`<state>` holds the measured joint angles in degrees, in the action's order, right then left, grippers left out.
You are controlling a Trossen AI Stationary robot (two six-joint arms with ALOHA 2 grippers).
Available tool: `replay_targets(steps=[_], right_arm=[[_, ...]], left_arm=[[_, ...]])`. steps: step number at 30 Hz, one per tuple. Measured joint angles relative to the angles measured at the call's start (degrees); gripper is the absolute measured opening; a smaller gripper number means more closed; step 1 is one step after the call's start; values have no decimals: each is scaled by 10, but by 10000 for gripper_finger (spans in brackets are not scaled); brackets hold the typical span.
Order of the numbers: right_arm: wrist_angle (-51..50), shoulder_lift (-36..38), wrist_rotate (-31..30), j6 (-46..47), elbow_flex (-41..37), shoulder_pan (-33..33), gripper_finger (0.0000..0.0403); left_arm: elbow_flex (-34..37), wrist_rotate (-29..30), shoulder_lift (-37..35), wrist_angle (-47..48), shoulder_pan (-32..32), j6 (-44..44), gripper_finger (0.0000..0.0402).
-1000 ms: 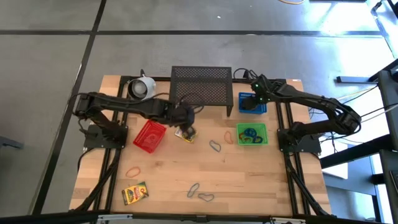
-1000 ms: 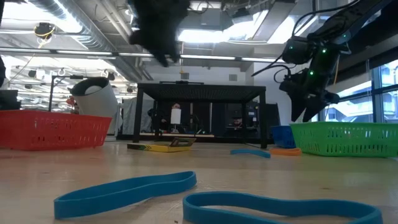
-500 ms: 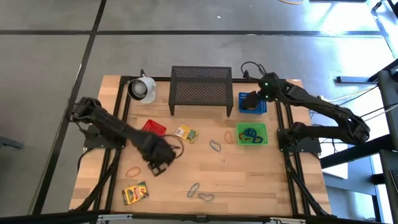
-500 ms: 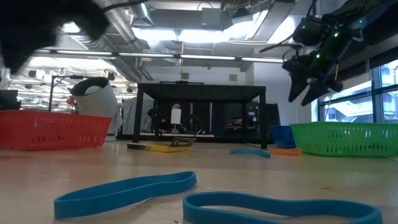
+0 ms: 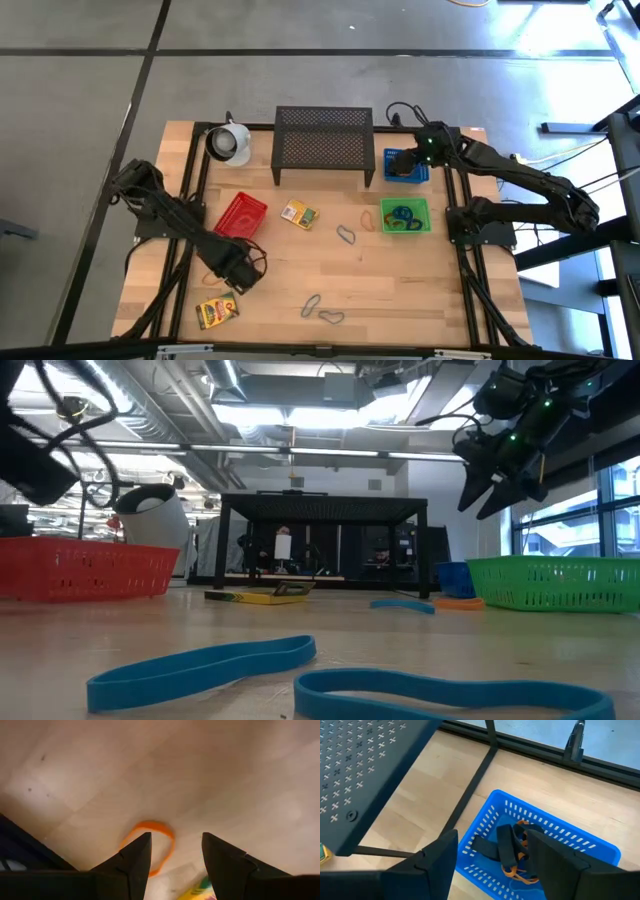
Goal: Pick & Place Office Desk Supplies
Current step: Put the orange rubber band into the blue bin
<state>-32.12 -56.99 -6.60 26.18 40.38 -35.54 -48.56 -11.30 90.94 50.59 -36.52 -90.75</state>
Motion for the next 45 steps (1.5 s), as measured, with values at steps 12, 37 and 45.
replay_targets(steps=[12,37,45], right_arm=[[0,0,0,19,0,20,237],[30,0,0,49,0,81,237],[30,0,-4,64,0,84,237]], left_arm=[[78,12,-9,-133,-64,-123,123],[80,19,-10,-79,-70,-136,139],[81,24,-10,-101,-77,-139,121]])
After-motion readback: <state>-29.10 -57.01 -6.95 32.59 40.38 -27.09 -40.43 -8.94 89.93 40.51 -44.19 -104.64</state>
